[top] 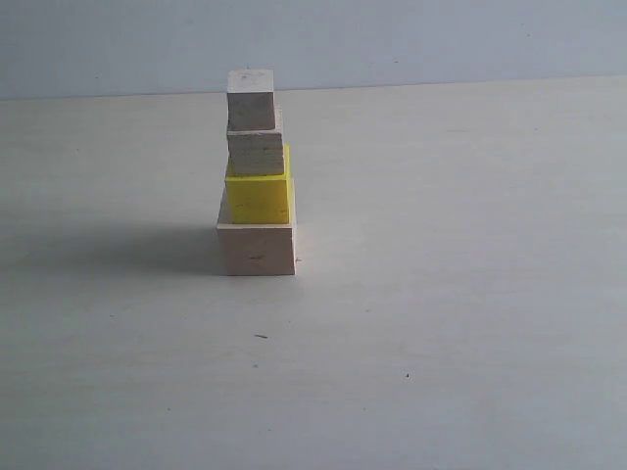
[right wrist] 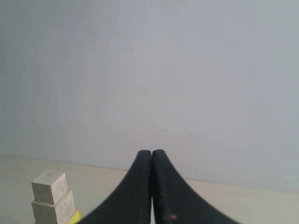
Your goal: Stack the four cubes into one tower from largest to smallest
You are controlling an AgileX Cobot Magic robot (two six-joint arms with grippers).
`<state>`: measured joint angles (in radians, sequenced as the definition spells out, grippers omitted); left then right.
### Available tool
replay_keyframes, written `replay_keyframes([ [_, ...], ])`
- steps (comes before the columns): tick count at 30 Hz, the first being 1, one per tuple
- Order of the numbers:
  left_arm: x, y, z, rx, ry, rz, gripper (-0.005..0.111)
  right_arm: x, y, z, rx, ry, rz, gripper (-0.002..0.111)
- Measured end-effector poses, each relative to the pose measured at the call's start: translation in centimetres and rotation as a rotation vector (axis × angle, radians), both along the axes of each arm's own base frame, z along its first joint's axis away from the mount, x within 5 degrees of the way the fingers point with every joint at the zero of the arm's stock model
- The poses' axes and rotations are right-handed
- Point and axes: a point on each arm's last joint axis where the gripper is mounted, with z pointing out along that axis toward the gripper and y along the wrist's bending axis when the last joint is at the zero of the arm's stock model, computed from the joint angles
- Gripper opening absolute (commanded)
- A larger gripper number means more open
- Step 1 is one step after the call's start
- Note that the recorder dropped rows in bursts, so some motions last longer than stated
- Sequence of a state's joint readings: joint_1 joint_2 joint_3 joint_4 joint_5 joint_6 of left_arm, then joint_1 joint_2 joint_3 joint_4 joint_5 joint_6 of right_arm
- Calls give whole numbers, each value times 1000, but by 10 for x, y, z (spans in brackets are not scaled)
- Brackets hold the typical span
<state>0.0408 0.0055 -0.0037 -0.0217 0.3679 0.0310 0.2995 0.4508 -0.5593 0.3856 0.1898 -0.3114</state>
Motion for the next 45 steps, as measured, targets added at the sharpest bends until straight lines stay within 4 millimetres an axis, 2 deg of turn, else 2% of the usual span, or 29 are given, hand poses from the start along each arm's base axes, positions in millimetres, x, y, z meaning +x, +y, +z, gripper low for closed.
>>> replay_keyframes([
  [20, 0, 0, 0, -4, 0, 1, 0, 0, 0, 0, 0, 0, 0, 0],
  [23, 0, 0, 0, -4, 0, 1, 0, -9, -7, 4, -1, -50, -42, 0],
  [25, 0, 0, 0, -4, 0, 1, 0, -22, -16, 5, -5, -71, -129, 0],
  [27, 0, 0, 0, -4, 0, 1, 0, -32, -24, -2, -13, -76, -247, 0],
  [30, 0, 0, 0, -1, 0, 1, 0, -39, -30, -27, -21, -57, -380, 0],
  [35, 0, 0, 0, -1, 0, 1, 0, -31, -32, -106, -21, 114, -392, 0],
  [37, 0, 0, 0, -1, 0, 1, 0, -30, -32, -126, -16, 150, -395, 0],
  [40, 0, 0, 0, -1, 0, 1, 0, -30, -33, -134, 5, 154, -399, 0],
  [45, 0, 0, 0, -1, 0, 1, 0, -30, -33, -132, 31, 135, -404, 0],
])
